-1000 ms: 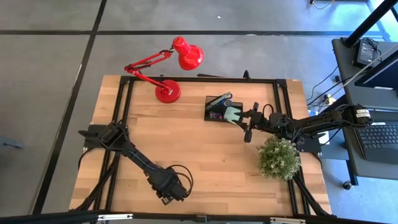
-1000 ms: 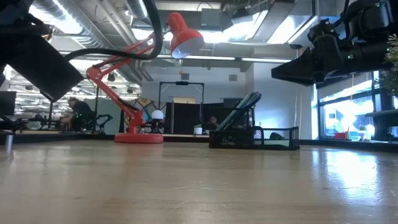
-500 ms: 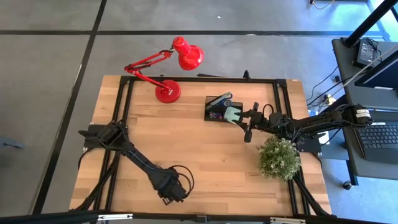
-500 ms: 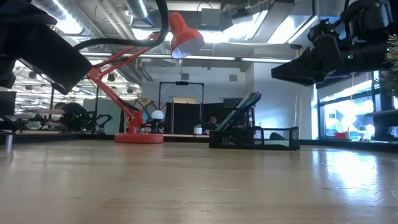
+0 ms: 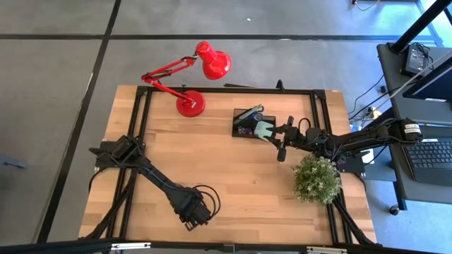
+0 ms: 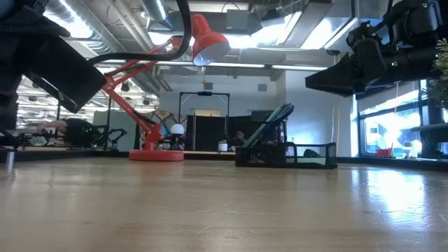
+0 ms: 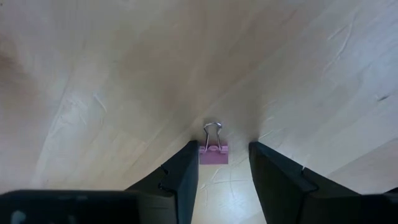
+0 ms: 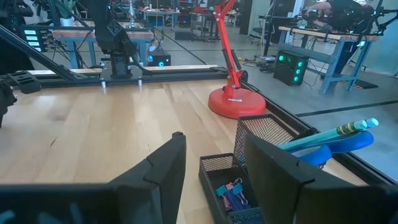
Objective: Pick and place office supplies into organizer
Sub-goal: Put the pink binder clip into the black desk organizer
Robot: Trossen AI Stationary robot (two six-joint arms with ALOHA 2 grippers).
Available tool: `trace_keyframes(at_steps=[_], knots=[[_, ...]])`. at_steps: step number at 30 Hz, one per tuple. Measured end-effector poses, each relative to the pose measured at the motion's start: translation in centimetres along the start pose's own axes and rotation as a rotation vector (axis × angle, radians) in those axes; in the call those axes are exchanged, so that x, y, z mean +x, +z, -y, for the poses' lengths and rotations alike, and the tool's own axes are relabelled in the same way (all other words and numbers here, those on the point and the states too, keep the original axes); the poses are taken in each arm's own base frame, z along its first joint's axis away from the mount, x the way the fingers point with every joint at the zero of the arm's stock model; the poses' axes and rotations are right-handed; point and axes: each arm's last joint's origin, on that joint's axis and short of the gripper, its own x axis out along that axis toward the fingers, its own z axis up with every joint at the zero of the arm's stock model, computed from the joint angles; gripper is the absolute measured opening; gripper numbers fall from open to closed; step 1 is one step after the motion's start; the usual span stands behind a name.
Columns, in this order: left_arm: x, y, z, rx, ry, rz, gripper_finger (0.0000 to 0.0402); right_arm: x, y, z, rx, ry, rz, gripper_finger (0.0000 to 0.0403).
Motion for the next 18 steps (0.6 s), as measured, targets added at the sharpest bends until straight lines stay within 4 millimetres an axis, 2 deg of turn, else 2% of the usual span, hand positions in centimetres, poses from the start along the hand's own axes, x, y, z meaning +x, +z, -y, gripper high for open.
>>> trace_keyframes(at_steps=[18], knots=[[0.01, -0.07, 0.00, 0.008, 0.006, 0.014, 0.0110, 0.00, 0.00, 0.00, -0.006, 0.000, 0.000, 0.0166]])
